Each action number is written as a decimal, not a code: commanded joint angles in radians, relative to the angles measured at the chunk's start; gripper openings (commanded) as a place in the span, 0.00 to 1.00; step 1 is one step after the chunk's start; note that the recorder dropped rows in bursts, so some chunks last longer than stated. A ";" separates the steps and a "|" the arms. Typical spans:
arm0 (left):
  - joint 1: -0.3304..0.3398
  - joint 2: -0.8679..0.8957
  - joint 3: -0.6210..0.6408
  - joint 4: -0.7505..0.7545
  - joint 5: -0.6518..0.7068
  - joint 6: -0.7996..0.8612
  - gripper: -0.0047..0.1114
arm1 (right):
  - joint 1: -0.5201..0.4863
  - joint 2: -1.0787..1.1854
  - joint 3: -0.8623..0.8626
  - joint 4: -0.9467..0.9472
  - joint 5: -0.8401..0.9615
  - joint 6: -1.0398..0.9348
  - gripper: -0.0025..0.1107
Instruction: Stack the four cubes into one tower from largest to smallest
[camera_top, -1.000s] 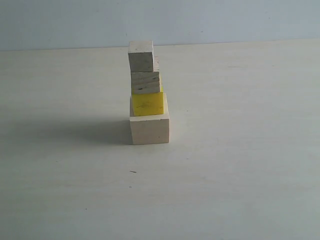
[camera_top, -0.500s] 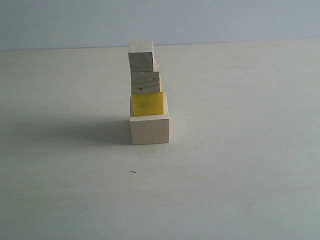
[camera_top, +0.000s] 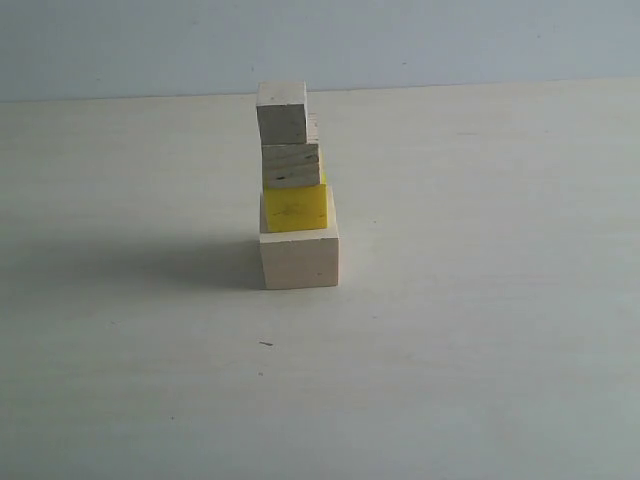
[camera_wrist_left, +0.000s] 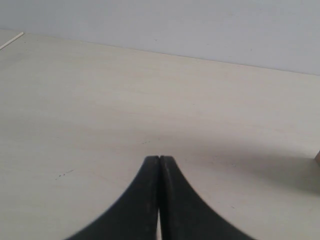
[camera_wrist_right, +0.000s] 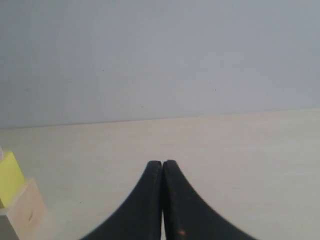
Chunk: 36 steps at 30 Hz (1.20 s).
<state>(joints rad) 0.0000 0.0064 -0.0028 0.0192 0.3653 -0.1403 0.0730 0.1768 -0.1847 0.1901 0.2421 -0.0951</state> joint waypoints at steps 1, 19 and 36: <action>0.001 -0.006 0.003 0.004 -0.006 0.002 0.04 | -0.003 -0.047 0.070 -0.034 -0.008 -0.009 0.02; 0.001 -0.006 0.003 0.004 -0.006 0.002 0.04 | -0.003 -0.177 0.185 -0.068 0.026 -0.017 0.02; 0.001 -0.006 0.003 0.004 -0.006 0.002 0.04 | -0.003 -0.177 0.185 -0.067 0.091 -0.010 0.02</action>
<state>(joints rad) 0.0000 0.0064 -0.0028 0.0192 0.3653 -0.1403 0.0730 0.0069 -0.0042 0.1278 0.3360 -0.1025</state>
